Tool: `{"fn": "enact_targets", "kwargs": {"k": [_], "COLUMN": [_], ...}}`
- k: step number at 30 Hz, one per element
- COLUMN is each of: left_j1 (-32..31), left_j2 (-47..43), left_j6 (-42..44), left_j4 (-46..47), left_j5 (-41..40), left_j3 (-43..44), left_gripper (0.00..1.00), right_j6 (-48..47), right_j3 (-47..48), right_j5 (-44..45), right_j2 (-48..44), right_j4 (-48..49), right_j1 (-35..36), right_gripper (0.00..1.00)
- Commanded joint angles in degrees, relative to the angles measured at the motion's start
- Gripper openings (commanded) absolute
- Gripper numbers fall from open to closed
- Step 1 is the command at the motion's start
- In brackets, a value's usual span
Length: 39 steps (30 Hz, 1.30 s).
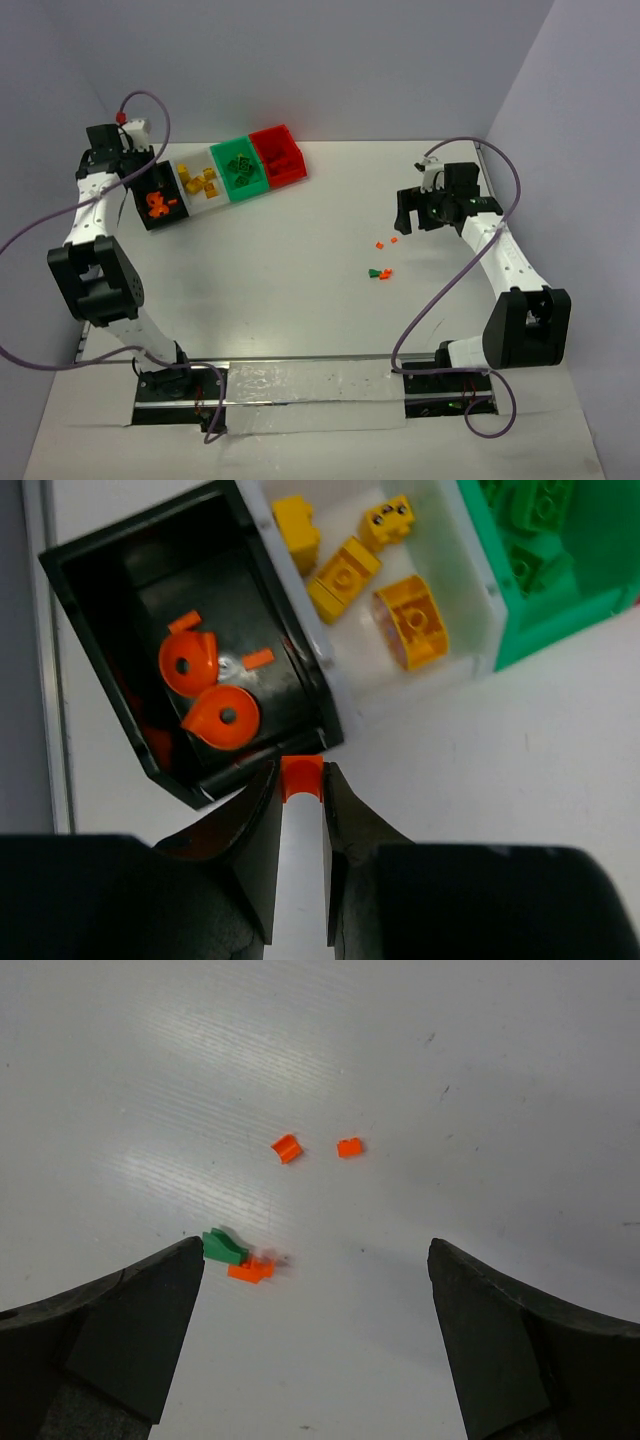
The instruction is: Sort the legos into containers by color
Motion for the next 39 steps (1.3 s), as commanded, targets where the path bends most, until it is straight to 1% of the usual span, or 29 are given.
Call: {"fn": "enact_targets", "kwargs": {"k": [1,2,9,12,14,17,18,19,20,21,22,23,25,27,28,29,30,34,36,39], "left_j1": [1.85,2.05,2.17,1.90,1.99,1.90,1.89,1.83,1.81,1.87,1.90,1.88,1.81,1.72,1.61,1.26,0.77,-3.95,-6.27,-11.30], "left_j2": [6.55,9.54,19.64,24.29,26.12,28.03,28.30,28.57,28.67,28.51,28.04,27.34,25.81,23.24,22.96,19.62,19.01,10.66,8.48,4.63], "left_j6": [2.38,2.28,1.74,2.03,1.36,1.80,2.16,2.81,3.22,3.54,4.25,5.03,6.33,8.39,9.38,10.65,11.31,16.51,17.21,15.94], "left_j4": [-0.65,-0.75,-4.98,-7.59,-8.40,-9.86,-10.66,-11.26,-11.65,-11.80,-12.10,-12.48,-13.18,-14.60,-15.18,-15.25,-15.27,-16.53,-16.72,-16.81], "left_j5": [3.85,3.34,0.03,-2.14,-4.49,-6.55,-7.17,-7.82,-8.06,-8.34,-7.71,-6.57,-4.45,-1.32,0.91,3.65,4.79,9.58,10.60,12.46], "left_j3": [8.02,10.10,20.81,27.03,29.19,30.88,31.31,31.69,31.94,32.06,32.15,32.14,32.01,32.09,32.02,31.12,30.02,22.03,20.10,14.49], "left_gripper": [0.00,0.00,0.00,0.05,0.07,0.17,0.23,0.35,0.40,0.45,0.55,0.61,0.70,0.74,0.74,0.76,0.76,0.76,0.76,0.75], "right_j6": [-5.46,-5.97,-7.53,-8.41,-8.62,-8.15,-8.24,-8.62,-8.76,-8.76,-8.87,-8.81,-8.39,-7.97,-7.97,-7.97,-7.97,-7.66,-7.37,-6.41], "right_j3": [4.56,5.12,2.15,1.59,1.44,1.96,1.96,1.69,1.32,0.77,-0.52,-1.79,-3.69,-4.29,-4.32,-4.60,-4.86,-5.88,-5.58,-3.74], "right_j5": [1.98,2.39,-0.37,-0.99,-0.67,-0.06,0.61,1.74,3.00,4.15,5.13,5.51,5.46,3.07,1.96,1.25,1.20,2.39,2.91,4.36], "right_j2": [1.04,1.39,1.12,0.91,1.08,1.22,0.99,0.62,0.48,-0.13,-1.44,-2.52,-4.02,-4.36,-4.35,-4.21,-4.18,-3.17,-2.45,0.18], "right_j4": [-3.88,-4.29,-4.46,-5.11,-5.25,-6.35,-6.61,-6.88,-6.98,-6.60,-5.63,-4.79,-3.66,-4.52,-4.60,-5.65,-5.84,-5.53,-5.20,-3.87], "right_j1": [0.41,0.41,0.50,0.91,1.23,1.20,1.20,1.20,1.20,1.04,0.89,0.85,0.85,0.85,0.86,0.93,0.94,0.85,0.81,0.85], "right_gripper": [1.00,1.00,1.00,1.00,1.00,1.00,1.00,1.00,1.00,1.00,1.00,1.00,1.00,1.00,1.00,0.99,0.99,0.96,0.93,0.87]}}
